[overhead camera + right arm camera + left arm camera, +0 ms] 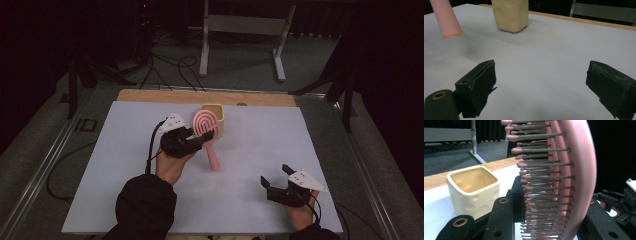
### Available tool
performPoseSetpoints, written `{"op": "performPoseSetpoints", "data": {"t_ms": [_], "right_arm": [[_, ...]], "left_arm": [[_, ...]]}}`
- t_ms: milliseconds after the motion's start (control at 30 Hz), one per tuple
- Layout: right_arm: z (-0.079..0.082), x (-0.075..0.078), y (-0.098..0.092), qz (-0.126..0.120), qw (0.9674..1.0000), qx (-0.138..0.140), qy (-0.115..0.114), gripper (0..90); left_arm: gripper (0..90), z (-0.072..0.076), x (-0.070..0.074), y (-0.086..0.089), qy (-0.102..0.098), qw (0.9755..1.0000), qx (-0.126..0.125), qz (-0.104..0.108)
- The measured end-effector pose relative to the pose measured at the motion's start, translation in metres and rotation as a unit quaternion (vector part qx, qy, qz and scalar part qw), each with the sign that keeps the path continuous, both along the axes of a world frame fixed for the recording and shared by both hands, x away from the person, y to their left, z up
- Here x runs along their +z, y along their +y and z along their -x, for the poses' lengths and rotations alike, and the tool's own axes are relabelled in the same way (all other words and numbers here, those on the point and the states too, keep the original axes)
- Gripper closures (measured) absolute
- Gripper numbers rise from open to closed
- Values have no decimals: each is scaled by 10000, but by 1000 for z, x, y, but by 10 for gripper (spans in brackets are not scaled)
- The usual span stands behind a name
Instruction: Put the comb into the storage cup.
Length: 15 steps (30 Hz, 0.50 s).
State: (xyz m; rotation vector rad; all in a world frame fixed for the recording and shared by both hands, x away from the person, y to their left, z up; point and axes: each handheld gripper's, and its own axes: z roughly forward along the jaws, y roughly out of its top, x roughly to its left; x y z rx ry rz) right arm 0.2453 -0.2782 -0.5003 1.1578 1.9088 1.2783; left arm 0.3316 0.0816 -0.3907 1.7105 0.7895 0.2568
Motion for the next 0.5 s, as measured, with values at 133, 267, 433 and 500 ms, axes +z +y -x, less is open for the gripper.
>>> {"op": "performPoseSetpoints", "data": {"t_ms": [133,267,433,500], "right_arm": [[0,-1,1,22,10000,27,-1,90],[0,-1,1,43,10000,17,6,90],[0,-1,2,52,10000,17,1,90],[0,-1,2,45,10000,26,19,91]], "left_arm": [[644,-2,2,1,-63,10000,-27,5],[644,-5,5,3,-120,9999,-42,-2],[644,-7,9,6,-176,9998,-34,22],[644,-8,11,7,-197,9998,-31,20]]}}
